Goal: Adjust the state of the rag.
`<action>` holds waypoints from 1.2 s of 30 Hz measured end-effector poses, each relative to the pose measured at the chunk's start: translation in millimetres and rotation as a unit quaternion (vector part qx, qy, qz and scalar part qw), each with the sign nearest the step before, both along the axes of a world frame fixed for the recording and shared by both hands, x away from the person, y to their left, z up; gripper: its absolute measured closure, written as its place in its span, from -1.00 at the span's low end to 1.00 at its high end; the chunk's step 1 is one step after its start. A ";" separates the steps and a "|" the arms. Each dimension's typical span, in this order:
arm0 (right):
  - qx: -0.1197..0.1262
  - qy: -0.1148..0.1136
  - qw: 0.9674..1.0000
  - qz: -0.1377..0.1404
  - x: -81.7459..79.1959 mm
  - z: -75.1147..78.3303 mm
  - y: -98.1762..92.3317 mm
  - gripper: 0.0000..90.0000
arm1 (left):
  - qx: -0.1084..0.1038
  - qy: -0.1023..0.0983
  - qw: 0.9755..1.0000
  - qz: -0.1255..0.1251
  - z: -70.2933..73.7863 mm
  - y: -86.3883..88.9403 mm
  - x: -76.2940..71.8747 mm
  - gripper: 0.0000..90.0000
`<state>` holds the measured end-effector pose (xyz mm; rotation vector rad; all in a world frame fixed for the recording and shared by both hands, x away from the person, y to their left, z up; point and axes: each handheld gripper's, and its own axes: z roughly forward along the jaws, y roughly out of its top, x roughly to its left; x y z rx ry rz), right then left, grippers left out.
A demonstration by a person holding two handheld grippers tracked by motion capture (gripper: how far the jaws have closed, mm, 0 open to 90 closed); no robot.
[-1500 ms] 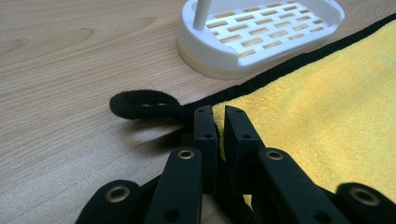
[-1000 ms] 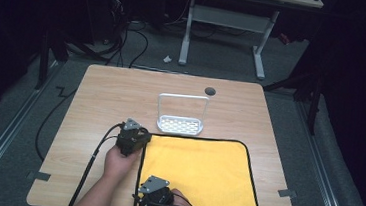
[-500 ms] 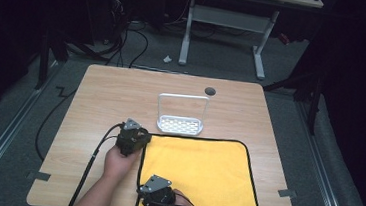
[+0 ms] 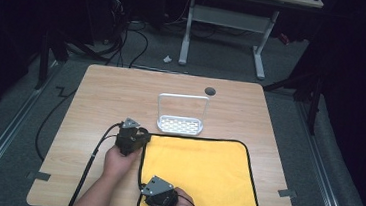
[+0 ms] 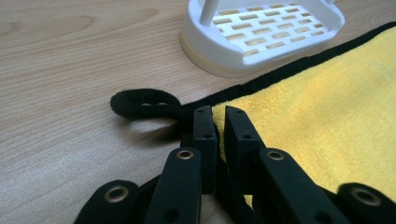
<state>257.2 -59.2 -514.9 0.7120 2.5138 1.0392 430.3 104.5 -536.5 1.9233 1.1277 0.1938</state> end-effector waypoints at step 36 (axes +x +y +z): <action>0.059 -0.060 0.995 0.062 1.2 46.1 81.0 0.90 | -0.104 -0.018 0.990 0.094 32.2 110.3 -20.3 0.91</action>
